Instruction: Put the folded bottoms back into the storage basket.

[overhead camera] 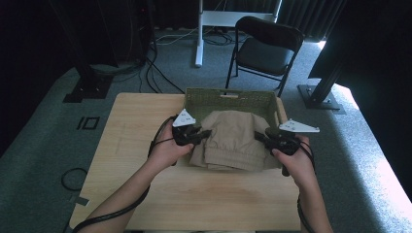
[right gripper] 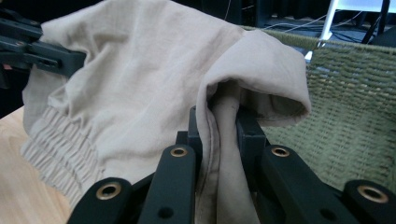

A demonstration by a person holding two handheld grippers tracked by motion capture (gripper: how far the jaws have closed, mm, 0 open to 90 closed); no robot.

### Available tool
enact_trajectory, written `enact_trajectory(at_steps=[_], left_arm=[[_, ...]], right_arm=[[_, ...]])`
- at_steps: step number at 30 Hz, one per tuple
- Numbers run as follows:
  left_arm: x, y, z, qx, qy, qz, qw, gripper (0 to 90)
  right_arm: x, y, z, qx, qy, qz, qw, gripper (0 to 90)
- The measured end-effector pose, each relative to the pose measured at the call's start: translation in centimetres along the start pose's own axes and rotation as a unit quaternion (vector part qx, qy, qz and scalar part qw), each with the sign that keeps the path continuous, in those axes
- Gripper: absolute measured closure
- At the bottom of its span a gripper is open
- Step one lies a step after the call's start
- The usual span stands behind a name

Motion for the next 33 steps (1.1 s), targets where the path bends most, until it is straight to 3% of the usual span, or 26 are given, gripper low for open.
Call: enact_trajectory(at_steps=[25,33], left_arm=[[-0.2,5.1,-3.4,-0.012,0.013,0.024,0.9996,79.2],[1.3,6.3,-5.1,-0.012,0.023,0.025,0.9993,79.3]], right_arm=[[1.9,5.7,2.2,0.017,-0.002,0.016,0.9997,80.2],[3.6,7.0,4.0,0.039,-0.015,0.009,0.9991,80.3]])
Point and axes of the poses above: each handheld gripper's, and its own axes: x roughly forward along the jaws, y roughly out of its top, z roughly to its right, the point moved 2 cm from there along x, roughly forward along the jaws, and after that the axes turned 1 degree about -y, right-handed, at the moved point
